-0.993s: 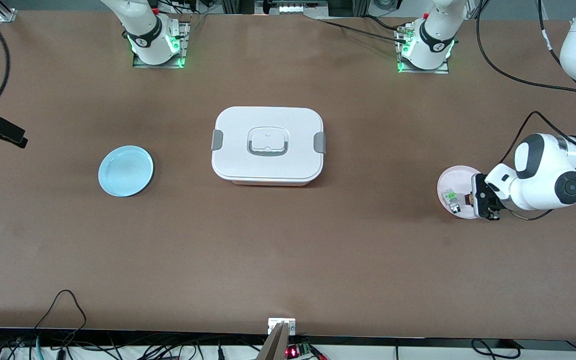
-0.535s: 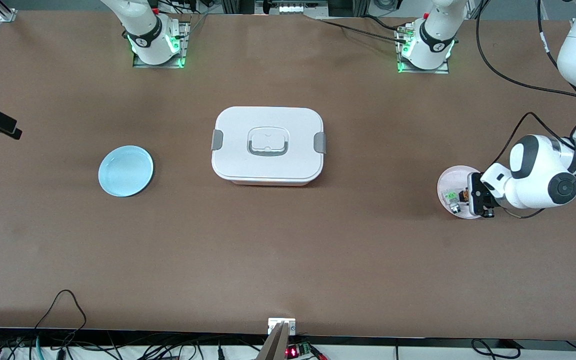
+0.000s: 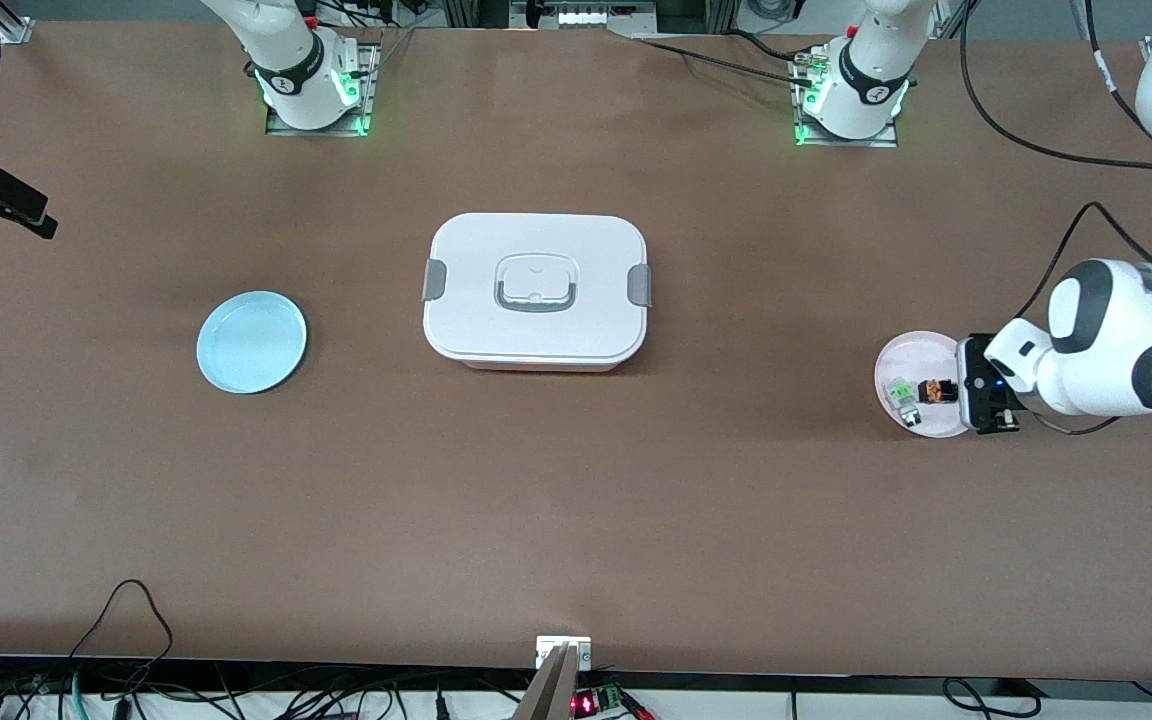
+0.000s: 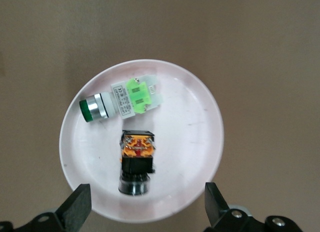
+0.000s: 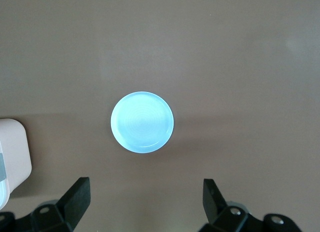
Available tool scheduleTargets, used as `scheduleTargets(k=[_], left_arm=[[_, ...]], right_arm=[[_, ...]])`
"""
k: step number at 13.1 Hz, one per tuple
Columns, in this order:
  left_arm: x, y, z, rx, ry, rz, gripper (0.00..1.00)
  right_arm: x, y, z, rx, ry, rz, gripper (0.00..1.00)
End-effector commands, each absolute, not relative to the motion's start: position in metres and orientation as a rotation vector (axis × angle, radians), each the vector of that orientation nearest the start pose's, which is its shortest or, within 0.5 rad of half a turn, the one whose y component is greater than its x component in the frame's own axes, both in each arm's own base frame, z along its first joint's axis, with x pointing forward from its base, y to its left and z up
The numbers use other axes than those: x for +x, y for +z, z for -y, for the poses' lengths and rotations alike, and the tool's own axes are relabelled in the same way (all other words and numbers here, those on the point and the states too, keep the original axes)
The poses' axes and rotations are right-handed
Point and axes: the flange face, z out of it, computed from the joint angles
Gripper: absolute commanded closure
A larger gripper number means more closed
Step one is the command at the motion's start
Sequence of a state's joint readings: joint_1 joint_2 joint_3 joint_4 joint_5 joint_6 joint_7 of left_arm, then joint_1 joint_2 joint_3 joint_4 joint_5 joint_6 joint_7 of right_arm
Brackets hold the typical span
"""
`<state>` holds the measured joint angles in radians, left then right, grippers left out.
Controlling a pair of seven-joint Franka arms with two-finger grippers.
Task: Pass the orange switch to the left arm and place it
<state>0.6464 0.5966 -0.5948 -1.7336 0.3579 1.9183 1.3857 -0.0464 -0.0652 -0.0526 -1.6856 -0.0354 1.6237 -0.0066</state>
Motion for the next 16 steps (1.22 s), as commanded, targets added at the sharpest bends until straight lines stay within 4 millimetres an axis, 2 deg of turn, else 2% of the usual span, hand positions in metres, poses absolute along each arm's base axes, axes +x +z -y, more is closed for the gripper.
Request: scheduleTargets(k=[1,4,6,7,9,11,13,14,15,16], left_arm=[[0.622,0.330,-0.081,-2.564,0.498,-2.069,0.00],[0.619,0.400,-0.062,-2.742,0.600,-1.775,0.00],[0.617,0.449,-0.044,-2.851,0.647,-1.548,0.00],[0.616,0.481,-0.034,-2.894,0.625,-1.423,0.00],[0.605,0.527,-0.007,-2.938,0.611,-1.139,0.00],[0.591,0.559,0.016,-2.961,0.574,-0.869,0.00],[0.569,0.598,0.038,-2.932,0.465,-0.643,0.00],[0.566,0.594,0.060,-2.912,0.465,-0.656,0.00],[0.566,0.592,0.069,-2.899,0.456,-0.632,0.00],[0.569,0.598,0.068,-2.933,0.366,-0.587,0.00]], right_arm=[[0.533,0.623,0.053,-3.152,-0.032,-0.118,0.00],[0.528,0.628,0.053,-3.154,0.014,-0.104,0.00],[0.527,0.626,0.032,-3.178,0.056,-0.052,0.00],[0.527,0.624,0.028,-3.188,0.066,-0.038,0.00],[0.526,0.626,0.026,-3.188,0.063,-0.045,0.00],[0.524,0.626,0.028,-3.181,0.072,-0.062,0.00],[0.524,0.626,0.029,-3.179,0.082,-0.065,0.00],[0.523,0.625,0.028,-3.179,0.092,-0.060,0.00],[0.523,0.625,0.026,-3.179,0.092,-0.058,0.00],[0.523,0.625,0.026,-3.180,0.089,-0.055,0.00]])
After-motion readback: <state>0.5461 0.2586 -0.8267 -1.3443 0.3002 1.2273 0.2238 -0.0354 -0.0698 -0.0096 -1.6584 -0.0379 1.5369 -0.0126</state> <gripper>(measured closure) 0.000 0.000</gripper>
